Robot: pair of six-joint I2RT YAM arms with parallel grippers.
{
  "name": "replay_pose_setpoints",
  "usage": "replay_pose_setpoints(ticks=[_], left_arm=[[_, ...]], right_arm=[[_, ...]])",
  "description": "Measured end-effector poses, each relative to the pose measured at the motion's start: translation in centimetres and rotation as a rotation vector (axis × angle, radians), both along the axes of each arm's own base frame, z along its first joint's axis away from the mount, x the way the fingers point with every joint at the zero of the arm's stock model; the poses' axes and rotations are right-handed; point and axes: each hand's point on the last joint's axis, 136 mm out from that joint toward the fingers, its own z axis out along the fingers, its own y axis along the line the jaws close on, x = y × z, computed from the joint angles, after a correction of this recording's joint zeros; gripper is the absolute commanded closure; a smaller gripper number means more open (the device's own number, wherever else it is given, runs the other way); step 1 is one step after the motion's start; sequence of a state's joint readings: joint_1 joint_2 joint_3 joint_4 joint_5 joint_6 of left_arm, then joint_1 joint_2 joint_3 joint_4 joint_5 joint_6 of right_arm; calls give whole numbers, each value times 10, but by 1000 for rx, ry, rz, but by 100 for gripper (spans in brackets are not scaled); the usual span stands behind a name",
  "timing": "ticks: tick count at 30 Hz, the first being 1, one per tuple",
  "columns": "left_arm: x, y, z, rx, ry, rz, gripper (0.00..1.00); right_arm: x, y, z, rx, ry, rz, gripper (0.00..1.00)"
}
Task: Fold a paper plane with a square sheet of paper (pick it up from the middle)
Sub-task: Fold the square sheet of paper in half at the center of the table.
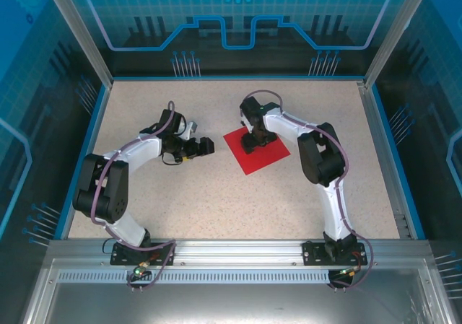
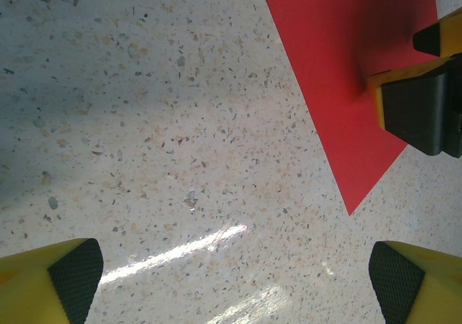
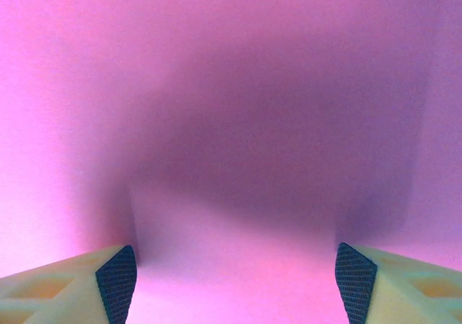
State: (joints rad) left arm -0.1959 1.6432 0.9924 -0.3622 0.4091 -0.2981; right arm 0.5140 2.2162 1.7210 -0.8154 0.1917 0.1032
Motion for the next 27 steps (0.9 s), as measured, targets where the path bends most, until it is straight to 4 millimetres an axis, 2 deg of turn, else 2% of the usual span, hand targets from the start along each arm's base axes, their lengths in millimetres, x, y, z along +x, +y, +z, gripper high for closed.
replay_pose_setpoints(ticks=[10, 27], left_arm=[[-1, 0, -6, 7, 11, -10, 1], [-6, 0, -12, 16, 41, -18, 1]], right_arm=[[0, 1, -5, 50, 44, 4, 26], [-1, 5, -6, 37, 28, -7, 47]])
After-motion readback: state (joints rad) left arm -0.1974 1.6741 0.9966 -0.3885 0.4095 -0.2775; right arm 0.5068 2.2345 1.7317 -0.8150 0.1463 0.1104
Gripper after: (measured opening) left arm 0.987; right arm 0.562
